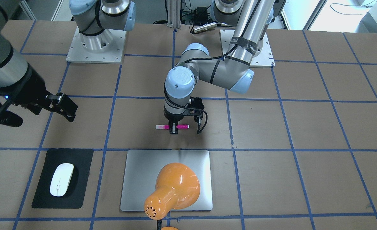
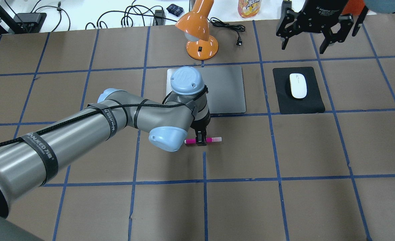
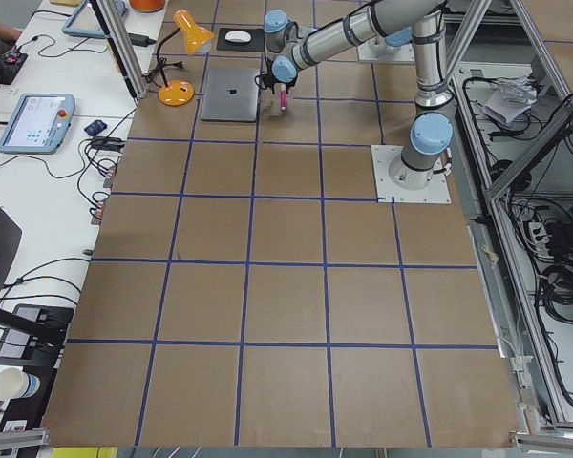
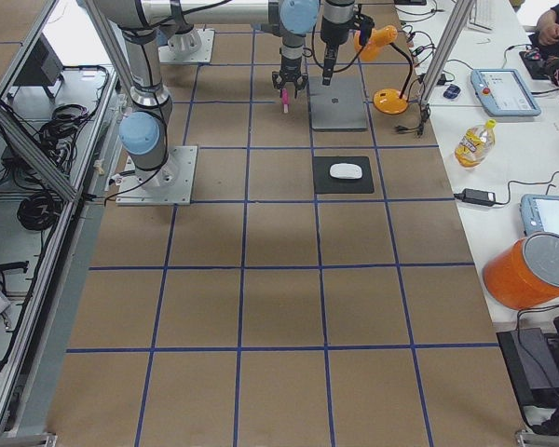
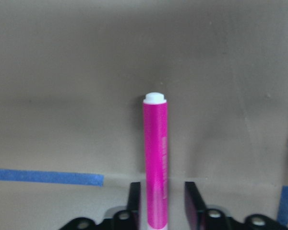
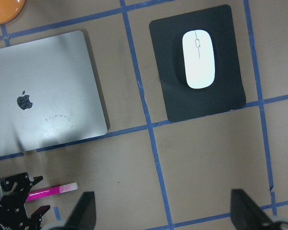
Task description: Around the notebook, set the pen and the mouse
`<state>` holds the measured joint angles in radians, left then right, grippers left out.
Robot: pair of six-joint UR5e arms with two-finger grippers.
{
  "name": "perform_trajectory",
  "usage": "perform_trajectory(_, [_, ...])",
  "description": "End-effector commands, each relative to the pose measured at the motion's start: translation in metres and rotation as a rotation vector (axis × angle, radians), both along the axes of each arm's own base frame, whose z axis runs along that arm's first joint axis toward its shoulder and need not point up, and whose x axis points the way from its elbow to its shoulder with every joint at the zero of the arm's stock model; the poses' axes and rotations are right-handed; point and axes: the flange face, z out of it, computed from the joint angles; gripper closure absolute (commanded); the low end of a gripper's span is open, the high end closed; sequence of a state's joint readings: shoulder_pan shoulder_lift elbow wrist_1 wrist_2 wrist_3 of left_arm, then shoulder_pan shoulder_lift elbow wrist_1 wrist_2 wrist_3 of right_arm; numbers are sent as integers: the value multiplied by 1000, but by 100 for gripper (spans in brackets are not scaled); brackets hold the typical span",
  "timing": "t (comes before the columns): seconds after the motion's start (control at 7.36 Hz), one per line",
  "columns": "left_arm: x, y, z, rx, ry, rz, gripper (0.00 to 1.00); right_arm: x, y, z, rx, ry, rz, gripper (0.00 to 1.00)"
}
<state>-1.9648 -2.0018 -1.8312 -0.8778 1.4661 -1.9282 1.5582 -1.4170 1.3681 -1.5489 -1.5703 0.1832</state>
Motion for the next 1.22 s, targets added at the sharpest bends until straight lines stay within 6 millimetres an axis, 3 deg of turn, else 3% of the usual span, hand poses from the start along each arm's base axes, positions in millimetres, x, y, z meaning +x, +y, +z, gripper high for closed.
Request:
perform_trajectory(0.0, [35,-19,37,-61,49,-138,0,11,19,16,-47,8,16,0])
perform_trajectory(0.14, [69,-27,66,-98,61,-305,0,10,28,15,-45,16,22,0])
perform_trajectory(0.41, [168,-33,113,-32,63,-525,0,10,48,9,-49,14,22,0])
perform_trajectory(0.54, [196,-28,138,-56,68,-688,0,11,46,9,-65,13,17,0])
perform_trajectory(0.68, [206,-20,159,-92,63,-791,0,11,46,11,-73,12,14,0])
perform_trajectory(1.09, [210,10,207,-109,48,-1222,0,11,46,10,-71,13,23,0])
